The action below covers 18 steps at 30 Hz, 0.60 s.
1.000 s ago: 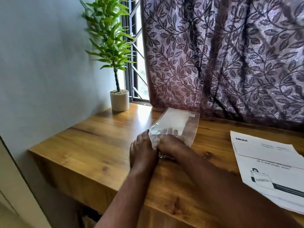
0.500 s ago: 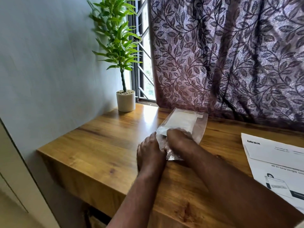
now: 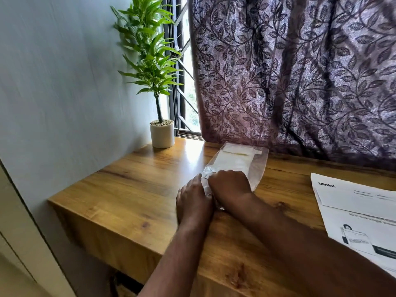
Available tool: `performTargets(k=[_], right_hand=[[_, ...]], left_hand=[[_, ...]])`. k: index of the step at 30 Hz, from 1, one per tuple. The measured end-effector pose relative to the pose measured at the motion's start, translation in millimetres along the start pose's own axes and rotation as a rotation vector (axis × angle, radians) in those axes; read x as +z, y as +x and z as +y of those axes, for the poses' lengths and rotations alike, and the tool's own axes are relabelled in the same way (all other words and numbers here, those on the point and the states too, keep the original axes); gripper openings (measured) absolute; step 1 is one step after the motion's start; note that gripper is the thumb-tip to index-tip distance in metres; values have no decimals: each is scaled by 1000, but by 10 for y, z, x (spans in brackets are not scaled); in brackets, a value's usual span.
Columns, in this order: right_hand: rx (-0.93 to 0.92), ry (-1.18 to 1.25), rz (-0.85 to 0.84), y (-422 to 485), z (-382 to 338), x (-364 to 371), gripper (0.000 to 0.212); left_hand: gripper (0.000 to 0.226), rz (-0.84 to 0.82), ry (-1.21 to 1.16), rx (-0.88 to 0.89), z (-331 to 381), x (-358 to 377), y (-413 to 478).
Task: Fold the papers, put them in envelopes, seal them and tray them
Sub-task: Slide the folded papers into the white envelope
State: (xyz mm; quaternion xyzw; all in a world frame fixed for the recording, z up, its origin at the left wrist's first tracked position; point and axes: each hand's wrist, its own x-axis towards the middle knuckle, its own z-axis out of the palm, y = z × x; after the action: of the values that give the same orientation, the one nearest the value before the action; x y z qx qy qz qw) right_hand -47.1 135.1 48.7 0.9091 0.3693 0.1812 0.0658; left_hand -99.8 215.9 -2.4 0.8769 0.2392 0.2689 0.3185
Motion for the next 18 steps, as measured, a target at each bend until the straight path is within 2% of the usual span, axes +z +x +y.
performTargets(k=[6,10,15,18], right_hand=[[-58,100,184,-430,25,-352,26],[-49,190,278,-575,92,-541,13],[-41,306,457,-640,312,-785,11],[-9,384,509,-695,455,-950,13]], left_hand=[[27,-1,-7,31,17,-36,-25],[32,-15,26,8,38,-45,-43],[35,-12,72,3,63,-47,-55],[36,-16,75,-1,74,-56,-67]])
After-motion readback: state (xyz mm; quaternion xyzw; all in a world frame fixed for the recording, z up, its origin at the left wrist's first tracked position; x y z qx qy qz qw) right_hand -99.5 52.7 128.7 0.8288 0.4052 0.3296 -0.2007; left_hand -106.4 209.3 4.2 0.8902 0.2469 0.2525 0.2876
